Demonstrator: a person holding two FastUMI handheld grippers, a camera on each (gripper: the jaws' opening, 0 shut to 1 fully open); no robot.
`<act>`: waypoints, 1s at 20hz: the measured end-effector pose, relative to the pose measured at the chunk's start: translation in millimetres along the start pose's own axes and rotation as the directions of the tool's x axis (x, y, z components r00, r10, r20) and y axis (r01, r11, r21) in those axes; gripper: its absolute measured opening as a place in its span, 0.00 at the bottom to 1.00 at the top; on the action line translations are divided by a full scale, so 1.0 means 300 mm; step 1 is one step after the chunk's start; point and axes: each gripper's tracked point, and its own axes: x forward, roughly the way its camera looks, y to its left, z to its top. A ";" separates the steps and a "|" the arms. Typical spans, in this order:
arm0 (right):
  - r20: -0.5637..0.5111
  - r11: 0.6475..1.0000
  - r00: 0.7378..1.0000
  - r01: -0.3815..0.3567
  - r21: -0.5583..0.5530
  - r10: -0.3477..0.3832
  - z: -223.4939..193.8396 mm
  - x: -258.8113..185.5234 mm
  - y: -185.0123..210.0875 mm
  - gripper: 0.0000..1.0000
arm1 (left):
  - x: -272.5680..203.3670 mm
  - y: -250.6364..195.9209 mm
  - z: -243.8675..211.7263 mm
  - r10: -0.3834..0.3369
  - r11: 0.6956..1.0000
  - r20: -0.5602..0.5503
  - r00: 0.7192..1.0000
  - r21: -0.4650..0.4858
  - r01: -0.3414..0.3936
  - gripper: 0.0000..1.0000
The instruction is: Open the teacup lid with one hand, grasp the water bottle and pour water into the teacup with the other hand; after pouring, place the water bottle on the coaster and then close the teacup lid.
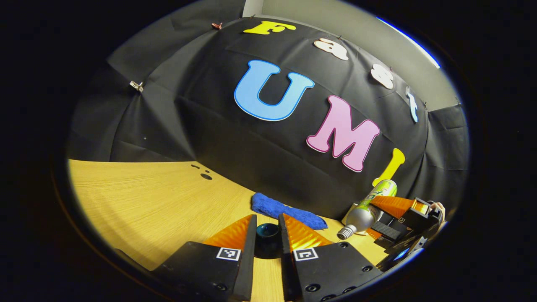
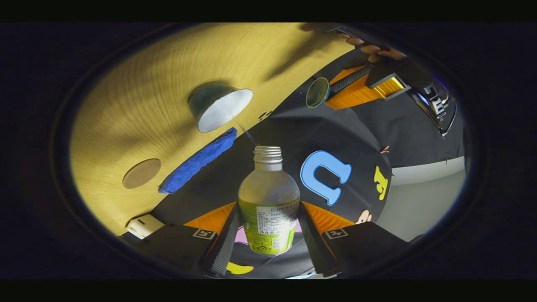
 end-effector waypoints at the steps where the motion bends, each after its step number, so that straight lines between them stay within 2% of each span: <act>1: -0.003 1.000 1.000 -0.006 0.007 0.006 0.001 0.000 0.003 0.77 | 0.002 0.000 -0.001 0.000 1.000 -0.001 1.000 0.004 0.000 0.31; 2: -0.005 0.999 1.000 -0.024 0.028 0.024 0.004 0.000 0.014 0.77 | -0.001 -0.003 0.006 -0.001 1.000 0.002 1.000 0.003 0.001 0.31; 4: -0.004 0.987 0.997 -0.080 0.137 0.081 0.019 0.003 0.071 0.77 | -0.003 0.001 0.008 0.001 1.000 0.006 1.000 0.004 -0.001 0.31; 6: -0.001 0.954 0.991 -0.129 0.270 0.134 0.029 -0.011 0.128 0.78 | -0.004 0.004 0.011 0.011 1.000 0.007 1.000 0.013 -0.011 0.31; 8: 0.000 0.897 0.983 -0.167 0.409 0.182 0.034 -0.023 0.164 0.78 | -0.004 0.010 0.016 0.019 1.000 0.009 1.000 0.007 -0.019 0.31; 10: 0.024 0.782 0.972 -0.204 0.589 0.235 0.052 -0.030 0.190 0.78 | -0.006 0.011 0.014 0.024 1.000 0.005 1.000 0.003 -0.024 0.31; 11: 0.046 0.698 0.965 -0.218 0.682 0.257 0.070 -0.040 0.204 0.78 | -0.006 0.012 0.013 0.027 1.000 0.004 1.000 0.004 -0.027 0.31; 12: 0.074 0.582 0.958 -0.229 0.780 0.277 0.092 -0.050 0.216 0.78 | -0.006 0.010 0.015 0.027 1.000 0.003 1.000 0.004 -0.027 0.31; 14: 0.122 0.328 0.954 -0.211 0.921 0.273 0.124 -0.051 0.223 0.78 | -0.006 0.004 0.012 0.025 1.000 0.002 1.000 0.005 -0.025 0.31; 15: 0.134 0.221 0.956 -0.195 0.956 0.262 0.129 -0.047 0.220 0.78 | -0.005 0.005 0.010 0.025 1.000 0.000 1.000 0.006 -0.025 0.31; 18: 0.159 -0.053 0.960 -0.151 0.987 0.231 0.126 -0.046 0.202 0.78 | -0.005 0.003 0.009 0.026 1.000 -0.005 1.000 0.009 -0.026 0.31; 19: 0.174 -0.163 0.960 -0.140 0.977 0.220 0.121 -0.049 0.198 0.78 | -0.004 0.004 0.006 0.027 1.000 -0.005 1.000 0.010 -0.027 0.31; 20: 0.197 -0.288 0.958 -0.132 0.948 0.207 0.125 -0.055 0.193 0.79 | -0.004 0.004 0.008 0.028 1.000 -0.005 1.000 0.009 -0.028 0.31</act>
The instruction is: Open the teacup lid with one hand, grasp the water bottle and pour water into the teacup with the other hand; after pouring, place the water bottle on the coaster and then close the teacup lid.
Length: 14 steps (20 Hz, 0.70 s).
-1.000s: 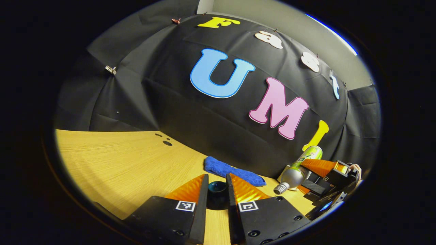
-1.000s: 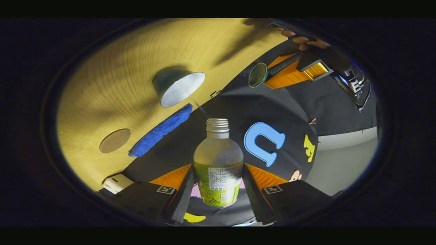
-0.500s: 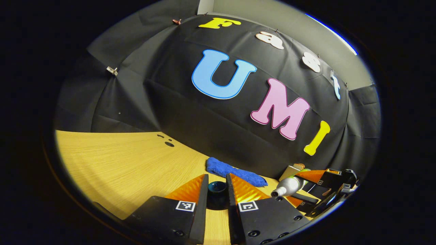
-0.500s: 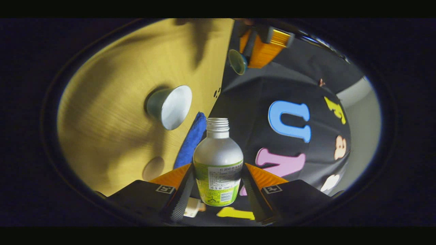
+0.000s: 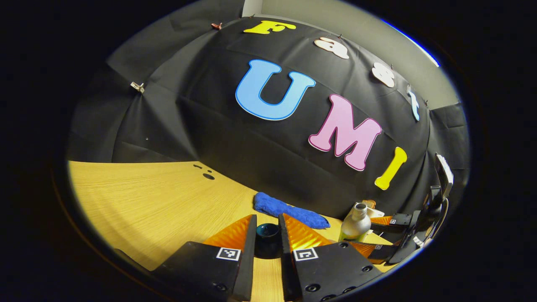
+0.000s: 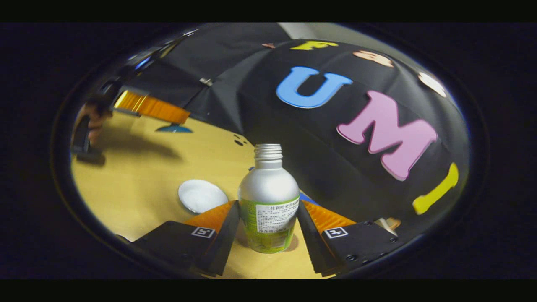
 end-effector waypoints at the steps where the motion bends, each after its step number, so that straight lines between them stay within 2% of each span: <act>1: 0.014 0.991 1.000 -0.024 0.130 0.022 0.008 -0.008 -0.003 0.78 | 0.000 0.000 -0.001 0.001 1.000 0.001 1.000 0.000 -0.001 0.31; 3: 0.045 0.943 0.999 -0.036 0.331 0.023 0.023 -0.011 -0.038 0.78 | -0.001 -0.001 -0.002 0.000 1.000 0.000 1.000 0.001 0.000 0.31; 5: 0.068 0.902 0.997 0.000 0.432 -0.033 0.014 -0.003 -0.115 0.78 | 0.001 -0.001 -0.001 -0.001 1.000 0.001 1.000 0.002 0.001 0.31; 9: 0.098 0.851 0.987 0.057 0.523 -0.126 0.006 0.064 -0.293 0.78 | 0.000 0.002 -0.005 -0.002 1.000 -0.002 1.000 0.001 0.002 0.31; 12: 0.078 0.832 0.986 0.081 0.549 -0.147 -0.060 0.081 -0.344 0.75 | 0.000 0.001 0.000 -0.003 1.000 -0.001 1.000 0.000 0.003 0.31; 14: 0.068 0.818 0.986 0.084 0.569 -0.149 -0.092 0.092 -0.358 0.78 | -0.001 0.000 -0.001 -0.004 1.000 0.000 1.000 0.001 0.004 0.31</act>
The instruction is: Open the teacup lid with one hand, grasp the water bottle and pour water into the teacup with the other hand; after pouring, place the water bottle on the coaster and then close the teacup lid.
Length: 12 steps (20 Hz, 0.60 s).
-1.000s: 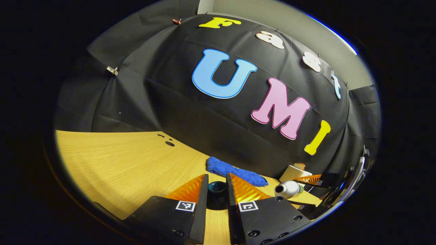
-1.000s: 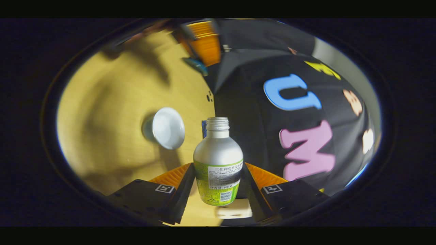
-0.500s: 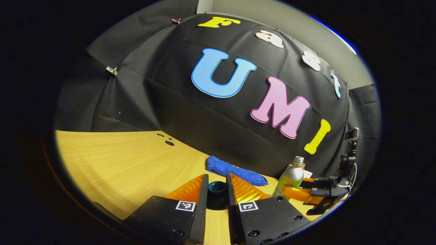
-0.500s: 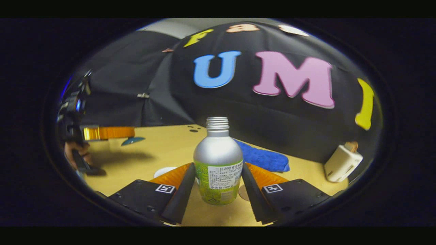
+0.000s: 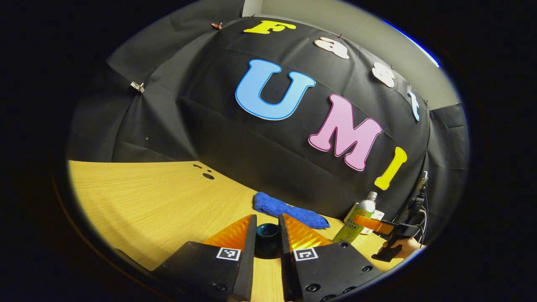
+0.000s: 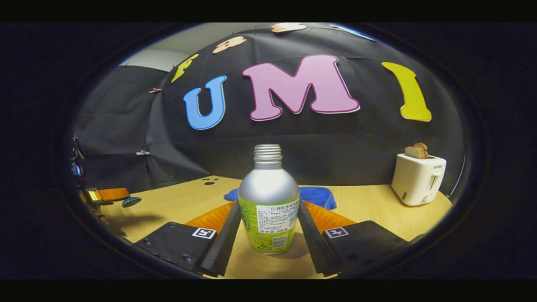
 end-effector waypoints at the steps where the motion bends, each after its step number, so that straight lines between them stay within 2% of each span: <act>1: -0.006 1.000 1.000 0.006 -0.001 -0.006 -0.014 0.012 -0.012 0.78 | 0.000 0.003 -0.001 0.000 1.000 0.000 1.000 0.001 0.000 0.31; 8: -0.020 0.998 0.998 0.054 -0.029 -0.055 -0.062 0.051 -0.072 0.78 | -0.004 0.009 0.014 0.004 1.000 0.013 1.000 0.002 -0.004 0.31; 12: -0.018 0.999 0.999 0.051 -0.014 -0.051 -0.070 0.064 -0.081 0.78 | -0.003 0.008 0.007 0.002 1.000 0.005 1.000 -0.007 -0.002 0.31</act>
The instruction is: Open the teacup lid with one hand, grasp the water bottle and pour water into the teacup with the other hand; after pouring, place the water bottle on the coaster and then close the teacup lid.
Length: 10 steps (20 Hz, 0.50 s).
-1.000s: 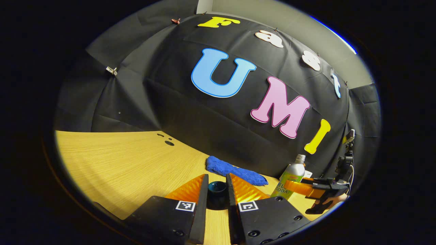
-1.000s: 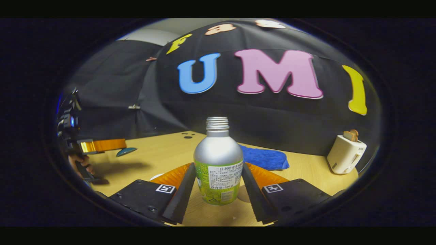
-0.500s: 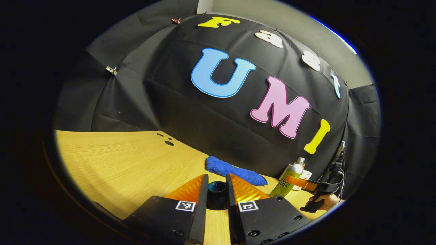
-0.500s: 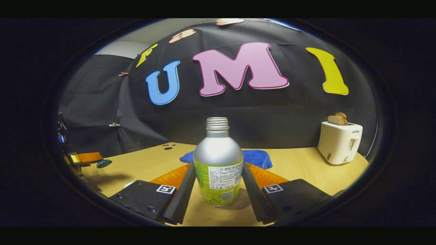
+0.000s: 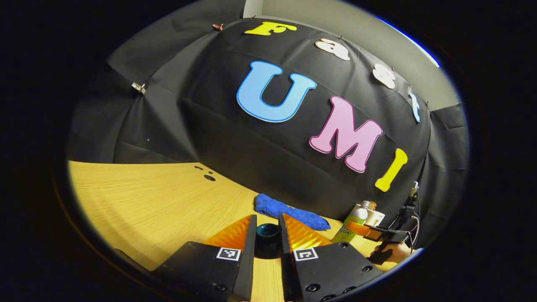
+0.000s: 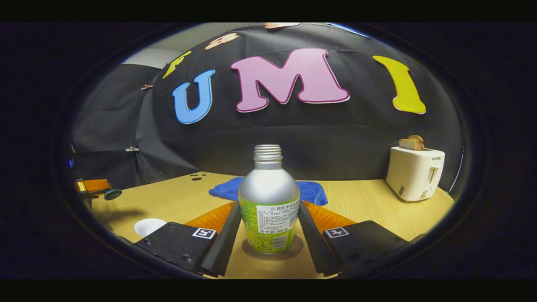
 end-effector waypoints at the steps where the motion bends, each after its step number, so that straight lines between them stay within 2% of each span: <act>1: 0.004 1.000 1.000 -0.001 0.004 0.001 0.002 -0.003 -0.001 0.78 | 0.002 0.001 -0.005 0.000 1.000 -0.003 1.000 -0.001 0.000 0.31; 10: -0.030 0.999 0.999 -0.027 0.036 0.028 -0.022 -0.016 0.019 0.84 | 0.003 -0.006 -0.005 -0.004 1.000 -0.004 1.000 0.006 0.004 0.31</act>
